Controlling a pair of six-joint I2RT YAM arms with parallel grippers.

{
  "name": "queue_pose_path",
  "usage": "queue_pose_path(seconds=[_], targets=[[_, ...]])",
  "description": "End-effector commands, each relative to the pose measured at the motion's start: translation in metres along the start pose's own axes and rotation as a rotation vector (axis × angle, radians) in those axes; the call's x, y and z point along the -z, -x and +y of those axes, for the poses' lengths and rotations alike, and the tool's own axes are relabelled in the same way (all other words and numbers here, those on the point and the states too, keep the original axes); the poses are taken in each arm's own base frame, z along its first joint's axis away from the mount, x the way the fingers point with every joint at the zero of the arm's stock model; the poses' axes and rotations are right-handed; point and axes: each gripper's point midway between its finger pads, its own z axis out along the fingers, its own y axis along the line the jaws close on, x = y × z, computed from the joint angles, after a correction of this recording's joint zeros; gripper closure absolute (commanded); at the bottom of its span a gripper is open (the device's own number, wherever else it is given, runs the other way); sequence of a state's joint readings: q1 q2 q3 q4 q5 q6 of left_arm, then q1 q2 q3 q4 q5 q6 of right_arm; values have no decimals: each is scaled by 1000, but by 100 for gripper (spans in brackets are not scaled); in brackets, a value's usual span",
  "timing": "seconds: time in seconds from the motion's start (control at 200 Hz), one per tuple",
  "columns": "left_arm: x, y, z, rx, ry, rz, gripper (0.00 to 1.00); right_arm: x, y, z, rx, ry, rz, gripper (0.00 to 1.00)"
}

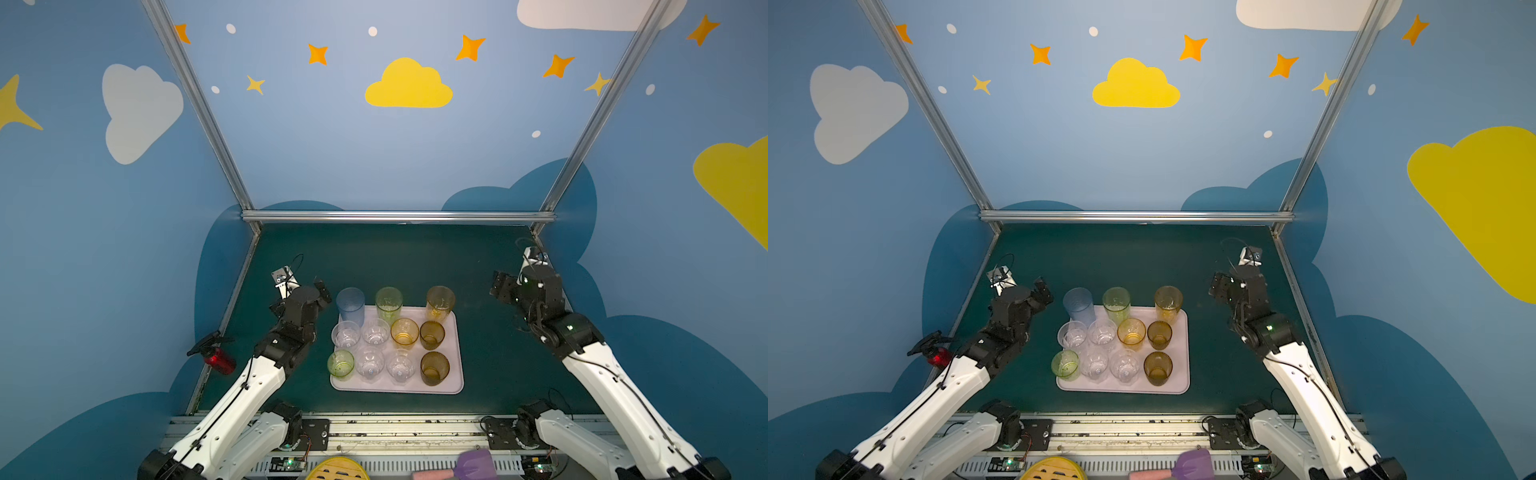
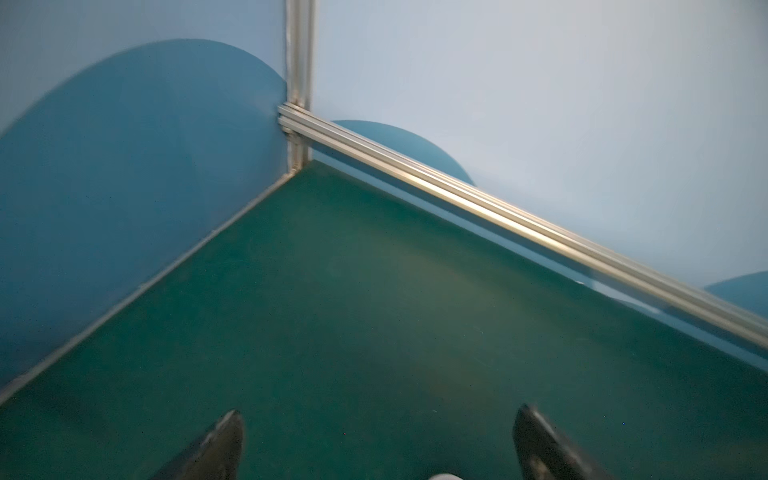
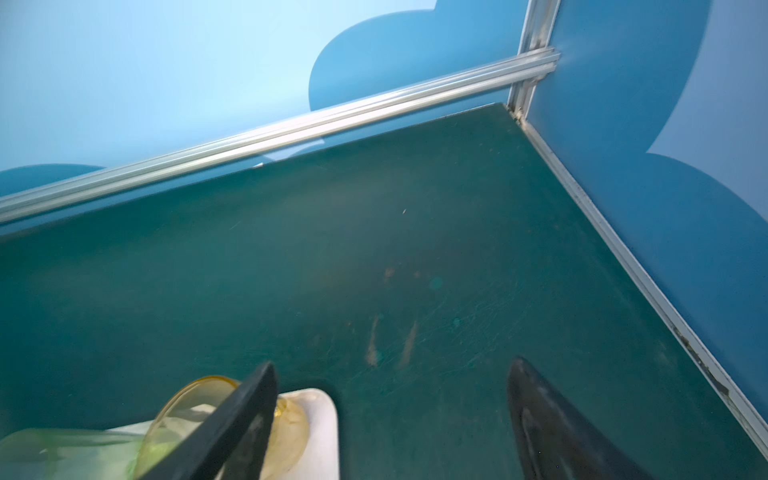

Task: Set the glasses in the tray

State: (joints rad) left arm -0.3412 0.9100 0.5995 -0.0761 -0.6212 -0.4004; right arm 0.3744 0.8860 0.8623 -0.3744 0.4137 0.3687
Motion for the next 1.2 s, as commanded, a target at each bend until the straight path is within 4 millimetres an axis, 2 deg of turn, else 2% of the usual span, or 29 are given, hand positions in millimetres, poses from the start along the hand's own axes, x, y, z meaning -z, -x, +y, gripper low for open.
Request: queue_pose_path(seconds=[0.0,0.12,0.19,0.21,0.31,0.506,0.706,0.836,0.966,1.086,1.192], targets=[[-13,10,32,-20,154,-82,0,1,28,-2,-17,11,-180,14],[-23,-3,57,27,200,-60,0,0,31,-10,28,-22,-253,14],[-27,-8,64,37,195,-86,0,-2,35,-22,35,-81,-301,14],[-27,-8,66,38,198,-96,0,-6,26,-28,40,-105,-296,14],[-25,-12,81,37,244,-124,0,-11,19,-49,8,-177,-332,14],[-23,-25,93,39,240,-171,0,-32,-7,-84,-48,-253,-319,14],[-38,-40,104,53,273,-150,0,-66,-35,-113,-36,-355,-222,15],[-51,-50,103,21,290,-104,0,-77,-62,-128,-49,-403,-176,14],[-61,-50,94,-10,251,-79,0,-88,-85,-137,-72,-405,-129,14],[-64,-53,78,-43,154,-69,0,-95,-85,-134,-74,-371,-121,14],[-61,-53,72,-49,96,-95,0,-102,-91,-138,-75,-381,-97,14]])
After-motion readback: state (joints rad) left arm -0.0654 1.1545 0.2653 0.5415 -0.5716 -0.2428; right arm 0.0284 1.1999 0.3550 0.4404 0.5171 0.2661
